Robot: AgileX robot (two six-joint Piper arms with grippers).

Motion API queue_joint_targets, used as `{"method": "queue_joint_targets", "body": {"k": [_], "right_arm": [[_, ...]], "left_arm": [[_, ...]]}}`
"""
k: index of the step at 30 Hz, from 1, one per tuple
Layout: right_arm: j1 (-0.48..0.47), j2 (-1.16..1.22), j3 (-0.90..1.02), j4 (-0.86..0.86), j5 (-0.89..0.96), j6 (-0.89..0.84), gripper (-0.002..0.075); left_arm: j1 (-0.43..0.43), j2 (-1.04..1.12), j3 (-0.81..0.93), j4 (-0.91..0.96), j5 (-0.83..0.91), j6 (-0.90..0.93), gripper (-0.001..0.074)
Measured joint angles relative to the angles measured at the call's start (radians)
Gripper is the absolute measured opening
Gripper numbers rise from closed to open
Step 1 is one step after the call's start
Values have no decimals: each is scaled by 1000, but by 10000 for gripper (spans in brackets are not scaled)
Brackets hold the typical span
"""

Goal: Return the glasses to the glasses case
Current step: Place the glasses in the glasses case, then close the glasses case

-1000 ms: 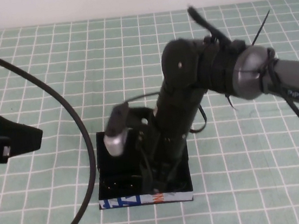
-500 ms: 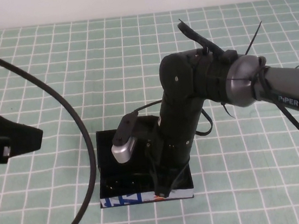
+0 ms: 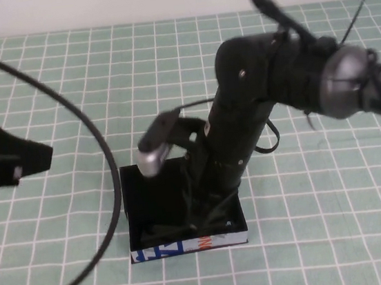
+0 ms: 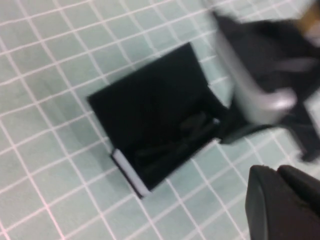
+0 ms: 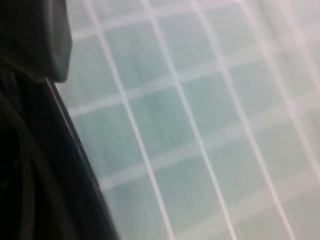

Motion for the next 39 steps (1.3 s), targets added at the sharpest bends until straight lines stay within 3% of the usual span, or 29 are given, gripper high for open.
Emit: {"method": "queue_joint_targets", "body": {"k": [6,16,22,33,39], "right_arm": [[6,-98,88,185,-121,68,-14],[41,-289,477,229,-516,76,-14],[126,-398,657,257,-730,18,-14],[174,-308,707,453,-755,-176,-14],[174,-235,707,451,-918,-181,-14]], "left_arm": [[0,136,0,0,-99,24,-6],[2,365,-13,-223,-178,229,-6],[2,542,-129,-302,-110,301,-6],[2,922,-435,-357,28,274,-6],[-14,1048,-543,-355,28,222,-6]]}}
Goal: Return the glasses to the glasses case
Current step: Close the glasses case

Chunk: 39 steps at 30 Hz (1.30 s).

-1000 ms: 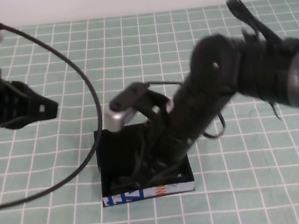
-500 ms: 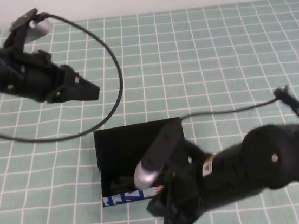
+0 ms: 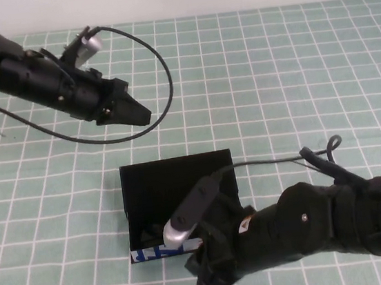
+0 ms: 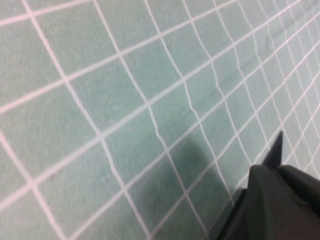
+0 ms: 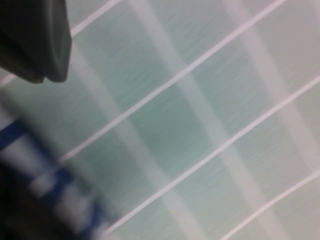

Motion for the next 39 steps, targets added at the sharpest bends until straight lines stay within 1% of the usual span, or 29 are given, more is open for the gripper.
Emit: {"method": "queue_joint_targets", "body": {"k": [5,10,20,28,32,35,39], "right_arm": [[0,29,0,3,-120,0,-14],[0,75,0,6,-132,-2,-14],[0,101,0,63,-237,-2,-14],[-21,101,0,85,-214,-2,-14],[-24,101,0,107,-210,-2,-15],[-26,101,0,108,-212,-2,-14],[-32,113,-2,111,-218,-2,-14]], "left_arm": [[-40,41,-58,46,3,-34,-6],[-80,82,-83,104,9,-81,-6],[-94,101,-89,146,9,-199,-6],[-151,96,-93,240,-23,-257,-5],[-170,77,-93,216,-30,-260,-6],[-177,48,-93,182,-7,-260,-6],[-181,-13,-93,180,14,-260,-6]]}}
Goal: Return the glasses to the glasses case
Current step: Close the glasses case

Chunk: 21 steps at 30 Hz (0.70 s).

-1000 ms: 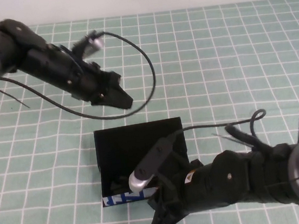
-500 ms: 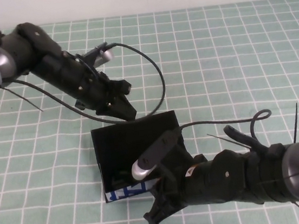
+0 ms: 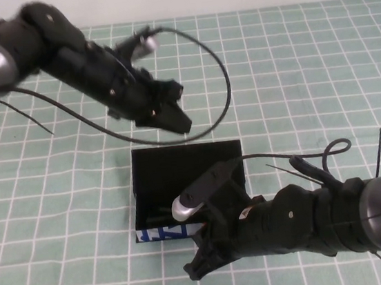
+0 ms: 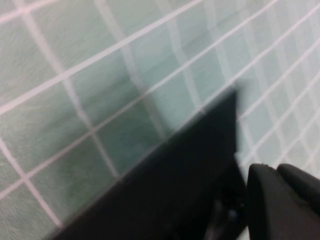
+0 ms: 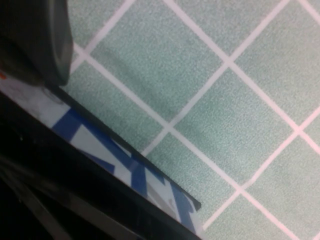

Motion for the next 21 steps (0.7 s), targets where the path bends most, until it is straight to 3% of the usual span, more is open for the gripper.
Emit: {"method": "queue_joint_targets", "body": {"k": [11,21], "right_arm": [[0,11,-8,12,-8,0,-14],[-1,11,-10,24,-1,0,-14]], "left_arm": [[0,-168,-8,166,20,-11,-6],[0,9,-8,167,-83,25,-6]]}}
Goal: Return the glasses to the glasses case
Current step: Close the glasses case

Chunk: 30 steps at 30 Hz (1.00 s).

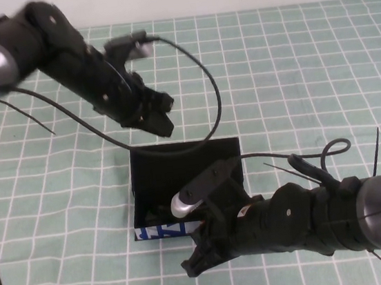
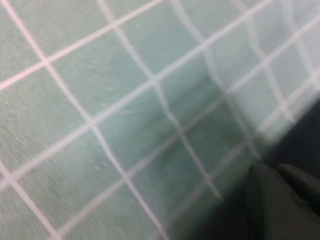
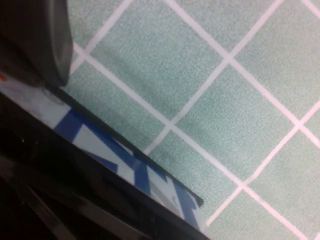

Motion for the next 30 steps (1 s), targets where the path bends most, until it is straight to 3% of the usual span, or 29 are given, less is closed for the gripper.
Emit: {"method": "queue_joint_targets", "body": {"k": [8,20,30], "right_arm": [[0,0,0,13,0,-2,-14],[0,2,0,22,-13,-3,-15],[0,2,0,27,-15,-3,-14]], "left_arm": [[0,76,0,-40,-60,14,-5],[0,61,-93,-58,86,-19,-6],[0,5,-98,73,98,-81,-6]]}}
